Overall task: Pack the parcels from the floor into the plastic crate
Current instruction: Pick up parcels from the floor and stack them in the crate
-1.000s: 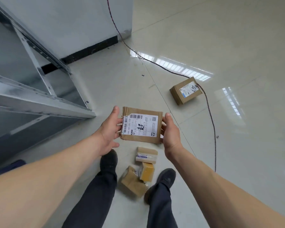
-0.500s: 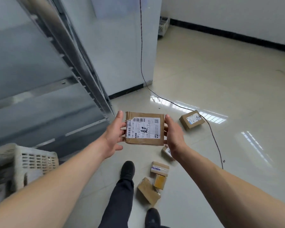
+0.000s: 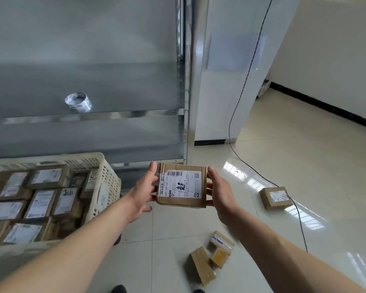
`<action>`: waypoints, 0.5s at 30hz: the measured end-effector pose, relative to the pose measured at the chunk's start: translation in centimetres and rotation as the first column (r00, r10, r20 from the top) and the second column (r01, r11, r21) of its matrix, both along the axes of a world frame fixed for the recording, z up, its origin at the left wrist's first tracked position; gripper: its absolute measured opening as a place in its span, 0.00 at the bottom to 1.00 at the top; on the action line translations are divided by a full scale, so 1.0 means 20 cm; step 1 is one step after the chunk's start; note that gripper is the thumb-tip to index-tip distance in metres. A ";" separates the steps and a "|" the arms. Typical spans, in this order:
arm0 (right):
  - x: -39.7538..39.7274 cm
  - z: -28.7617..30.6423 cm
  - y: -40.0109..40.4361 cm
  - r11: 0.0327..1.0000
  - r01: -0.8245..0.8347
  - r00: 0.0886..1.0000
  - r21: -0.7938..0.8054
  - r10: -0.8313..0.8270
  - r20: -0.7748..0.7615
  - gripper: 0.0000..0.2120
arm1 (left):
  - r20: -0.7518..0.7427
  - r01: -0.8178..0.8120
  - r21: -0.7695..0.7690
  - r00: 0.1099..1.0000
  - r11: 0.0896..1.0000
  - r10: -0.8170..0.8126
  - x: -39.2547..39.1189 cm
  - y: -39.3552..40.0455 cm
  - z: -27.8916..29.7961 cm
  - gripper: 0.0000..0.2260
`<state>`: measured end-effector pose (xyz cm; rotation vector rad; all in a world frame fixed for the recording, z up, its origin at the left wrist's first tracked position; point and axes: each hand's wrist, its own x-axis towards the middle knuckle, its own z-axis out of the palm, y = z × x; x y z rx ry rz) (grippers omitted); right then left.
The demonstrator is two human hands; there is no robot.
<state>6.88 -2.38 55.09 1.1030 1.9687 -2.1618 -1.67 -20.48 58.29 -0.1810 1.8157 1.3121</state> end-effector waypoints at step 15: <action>-0.50 -0.05 -1.32 0.986 -0.162 0.987 0.029 0.161 0.027 0.32 | 0.014 -0.189 0.016 0.982 0.982 0.189 -0.32 -1.35 -0.02 0.39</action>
